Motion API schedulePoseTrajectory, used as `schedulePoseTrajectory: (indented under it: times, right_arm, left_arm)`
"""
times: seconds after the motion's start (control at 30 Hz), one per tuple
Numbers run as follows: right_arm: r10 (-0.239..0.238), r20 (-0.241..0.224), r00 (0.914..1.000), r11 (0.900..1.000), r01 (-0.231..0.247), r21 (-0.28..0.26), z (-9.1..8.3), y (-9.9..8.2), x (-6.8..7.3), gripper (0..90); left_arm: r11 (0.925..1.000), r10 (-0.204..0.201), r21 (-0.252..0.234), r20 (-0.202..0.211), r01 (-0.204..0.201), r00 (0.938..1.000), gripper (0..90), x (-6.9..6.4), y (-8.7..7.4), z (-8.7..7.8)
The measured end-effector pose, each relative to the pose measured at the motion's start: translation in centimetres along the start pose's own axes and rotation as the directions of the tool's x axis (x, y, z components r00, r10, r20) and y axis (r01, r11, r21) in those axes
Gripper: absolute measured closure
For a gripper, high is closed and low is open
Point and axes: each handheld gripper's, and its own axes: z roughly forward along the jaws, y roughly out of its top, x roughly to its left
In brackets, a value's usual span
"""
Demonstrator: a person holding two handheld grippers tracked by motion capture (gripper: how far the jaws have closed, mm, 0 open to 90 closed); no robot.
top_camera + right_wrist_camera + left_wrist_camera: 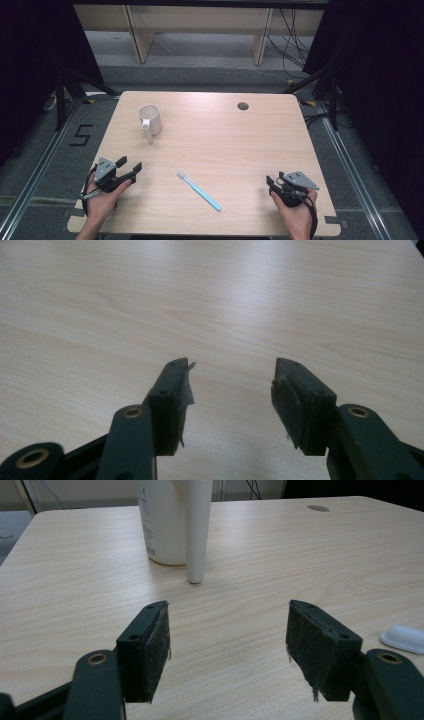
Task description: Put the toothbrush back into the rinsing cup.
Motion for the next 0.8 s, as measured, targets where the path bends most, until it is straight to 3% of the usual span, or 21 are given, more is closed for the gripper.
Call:
schedulePoseTrajectory:
  times: [0.03,0.2,0.27,0.3,0.37,0.4,0.47,0.5,0.53,0.67,0.7,0.73,0.8]
  right_arm:
    - [0.008,-0.007,0.9999,0.9997,-0.008,0.022,-0.1,0.1,0.2,50.1]
    - [-0.042,-0.012,0.9990,0.9977,0.043,0.052,-0.2,0.6,0.2,51.9]
    - [0.013,-0.017,0.9998,0.9967,-0.012,0.080,-0.2,0.6,0.7,52.1]
    - [-0.028,-0.031,0.9991,0.9971,0.030,0.069,0.0,0.7,0.5,52.4]
    - [-0.022,-0.005,0.9997,0.9965,0.022,0.081,0.2,0.8,0.7,52.7]
    - [-0.042,-0.033,0.9986,0.9943,0.045,0.096,0.1,1.0,0.7,52.8]
    - [-0.018,-0.041,0.9990,0.9923,0.023,0.122,0.0,1.2,1.2,53.2]
    - [-0.042,-0.048,0.9979,0.9936,0.047,0.102,0.1,1.3,1.0,53.4]
    - [-0.024,-0.055,0.9982,0.9923,0.031,0.120,0.1,1.4,1.2,53.5]
    - [-0.059,-0.055,0.9967,0.9848,0.067,0.160,0.0,1.9,1.4,54.4]
    - [-0.038,-0.062,0.9973,0.9842,0.049,0.170,0.1,2.0,1.6,54.6]
    - [-0.070,-0.062,0.9956,0.9804,0.080,0.180,0.0,2.1,1.5,55.1]
    - [-0.082,-0.081,0.9933,0.9718,0.098,0.214,0.0,2.3,1.5,55.4]
  left_arm:
    - [1.0000,0.006,-0.002,0.009,-0.006,0.9999,33.7,0.0,0.0,0.1]
    - [0.9998,0.006,0.021,0.018,-0.006,0.9998,33.8,-0.3,0.1,0.0]
    - [0.9997,0.004,0.022,0.022,-0.005,0.9998,33.8,-0.4,0.1,0.0]
    - [0.9998,0.003,0.018,0.026,-0.004,0.9996,33.8,-0.3,0.1,0.0]
    - [0.9996,0.001,0.030,0.022,-0.002,0.9998,33.8,-0.4,0.2,-0.2]
    - [0.9996,0.002,0.029,0.024,-0.002,0.9997,33.7,-0.4,0.2,-0.3]
    - [0.9998,0.000,0.021,0.033,-0.001,0.9995,33.8,-0.3,0.2,-0.3]
    - [0.9997,0.001,0.026,0.027,-0.002,0.9996,33.8,-0.3,0.2,-0.3]
    - [0.9996,0.001,0.029,0.023,-0.001,0.9997,33.9,-0.3,0.3,-0.4]
    - [0.9996,0.011,0.025,0.034,-0.011,0.9994,33.9,-0.6,0.6,-0.5]
    - [0.9996,0.013,0.025,0.039,-0.014,0.9992,33.8,-0.7,0.6,-0.5]
    - [0.9996,0.015,0.024,0.041,-0.016,0.9990,33.8,-0.8,0.6,-0.5]
    - [0.9996,0.016,0.022,0.048,-0.017,0.9987,33.9,-0.9,0.6,-0.4]
